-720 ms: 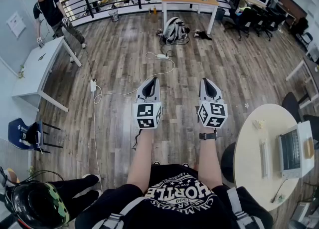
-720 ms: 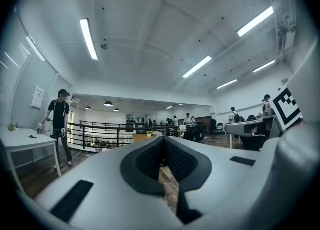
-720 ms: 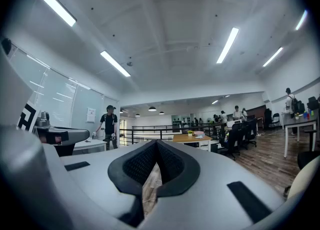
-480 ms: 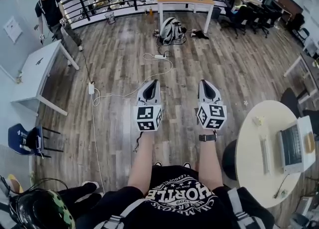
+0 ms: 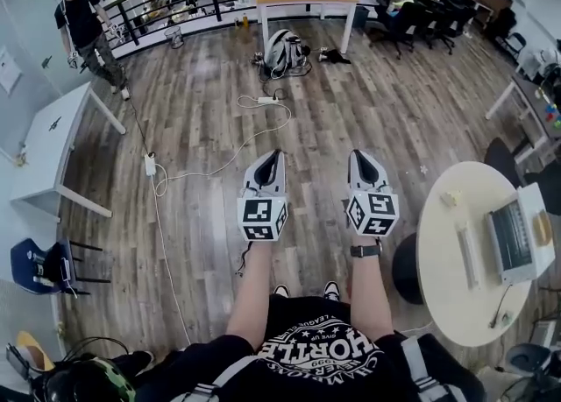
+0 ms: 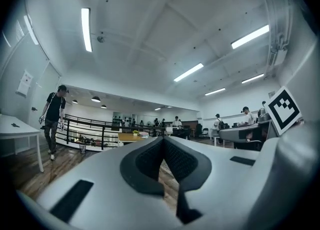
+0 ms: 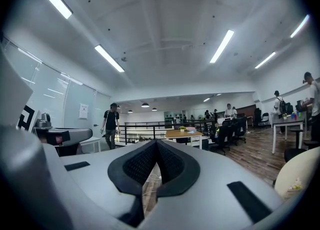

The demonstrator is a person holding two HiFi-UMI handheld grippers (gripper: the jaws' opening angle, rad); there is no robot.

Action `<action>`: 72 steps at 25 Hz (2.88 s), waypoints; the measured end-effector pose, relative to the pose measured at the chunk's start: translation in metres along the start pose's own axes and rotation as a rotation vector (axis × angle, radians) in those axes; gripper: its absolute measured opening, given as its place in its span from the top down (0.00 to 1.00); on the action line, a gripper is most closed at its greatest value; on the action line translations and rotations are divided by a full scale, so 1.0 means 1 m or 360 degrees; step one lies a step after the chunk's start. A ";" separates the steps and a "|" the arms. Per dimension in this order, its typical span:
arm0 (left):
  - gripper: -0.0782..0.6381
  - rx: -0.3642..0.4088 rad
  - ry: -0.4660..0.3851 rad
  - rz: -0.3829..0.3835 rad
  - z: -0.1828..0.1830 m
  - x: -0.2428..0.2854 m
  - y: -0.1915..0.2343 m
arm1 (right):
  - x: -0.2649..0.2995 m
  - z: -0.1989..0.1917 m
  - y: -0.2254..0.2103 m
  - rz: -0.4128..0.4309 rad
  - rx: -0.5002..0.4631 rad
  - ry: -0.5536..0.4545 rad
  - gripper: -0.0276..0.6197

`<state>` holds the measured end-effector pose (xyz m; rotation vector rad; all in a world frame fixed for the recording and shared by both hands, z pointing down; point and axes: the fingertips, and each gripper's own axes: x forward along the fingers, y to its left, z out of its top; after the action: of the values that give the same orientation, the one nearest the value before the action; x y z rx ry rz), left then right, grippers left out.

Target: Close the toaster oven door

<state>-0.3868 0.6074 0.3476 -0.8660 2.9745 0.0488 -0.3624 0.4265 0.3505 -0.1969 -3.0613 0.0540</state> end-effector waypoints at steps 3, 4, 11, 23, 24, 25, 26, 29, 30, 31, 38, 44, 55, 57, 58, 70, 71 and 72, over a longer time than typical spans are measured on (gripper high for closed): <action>0.87 -0.0007 0.0038 -0.0031 -0.006 0.000 0.000 | -0.004 -0.005 0.003 -0.0033 0.0006 0.0018 0.93; 0.87 -0.0011 0.0051 -0.0052 -0.009 0.000 -0.001 | -0.007 -0.008 0.004 -0.0046 0.0010 0.0024 0.93; 0.87 -0.0016 0.0102 -0.0273 -0.023 0.004 -0.020 | -0.028 -0.023 0.001 -0.0206 0.0099 0.0026 0.93; 0.87 -0.0076 0.0092 -0.0601 -0.023 0.032 -0.109 | -0.088 -0.030 -0.062 -0.0460 0.0135 0.0028 0.93; 0.87 -0.0091 0.0077 -0.0619 -0.019 0.037 -0.119 | -0.093 -0.026 -0.071 -0.0474 0.0126 0.0018 0.93; 0.87 -0.0101 0.0062 -0.0635 -0.014 0.042 -0.129 | -0.098 -0.022 -0.080 -0.0488 0.0117 0.0007 0.93; 0.87 -0.0106 0.0049 -0.0650 -0.010 0.047 -0.139 | -0.103 -0.018 -0.090 -0.0504 0.0111 -0.0003 0.93; 0.87 -0.0120 0.0038 -0.0700 -0.004 0.058 -0.171 | -0.120 -0.010 -0.122 -0.0555 0.0114 -0.0020 0.93; 0.87 -0.0124 0.0035 -0.0720 -0.003 0.060 -0.182 | -0.126 -0.008 -0.131 -0.0571 0.0116 -0.0025 0.93; 0.87 -0.0127 0.0028 -0.0740 -0.001 0.063 -0.193 | -0.133 -0.006 -0.141 -0.0586 0.0118 -0.0031 0.93; 0.87 -0.0138 -0.0004 -0.0881 0.012 0.093 -0.263 | -0.161 0.005 -0.201 -0.0667 0.0099 -0.0059 0.93; 0.87 -0.0090 -0.0002 -0.1098 0.009 0.104 -0.335 | -0.195 0.002 -0.250 -0.0760 0.0135 -0.0082 0.93; 0.87 -0.0189 0.0081 -0.1345 0.005 0.126 -0.431 | -0.240 -0.006 -0.326 -0.0919 0.0183 -0.0111 0.93; 0.87 -0.0218 0.0092 -0.1391 0.007 0.126 -0.450 | -0.254 -0.006 -0.339 -0.0956 0.0193 -0.0107 0.93; 0.87 -0.0224 0.0092 -0.1410 0.008 0.125 -0.461 | -0.262 -0.006 -0.346 -0.0972 0.0193 -0.0106 0.93; 0.87 -0.0154 0.0103 -0.1688 -0.009 0.108 -0.586 | -0.350 -0.025 -0.410 -0.1182 0.0199 -0.0103 0.93; 0.87 -0.0145 0.0098 -0.1715 -0.008 0.104 -0.596 | -0.358 -0.023 -0.414 -0.1202 0.0196 -0.0109 0.93; 0.87 -0.0135 0.0094 -0.1740 -0.006 0.101 -0.606 | -0.367 -0.020 -0.419 -0.1221 0.0194 -0.0114 0.93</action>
<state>-0.1464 0.0420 0.3375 -2.3366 2.1317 0.1049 -0.0508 -0.0352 0.3616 0.9881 -2.9556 0.1998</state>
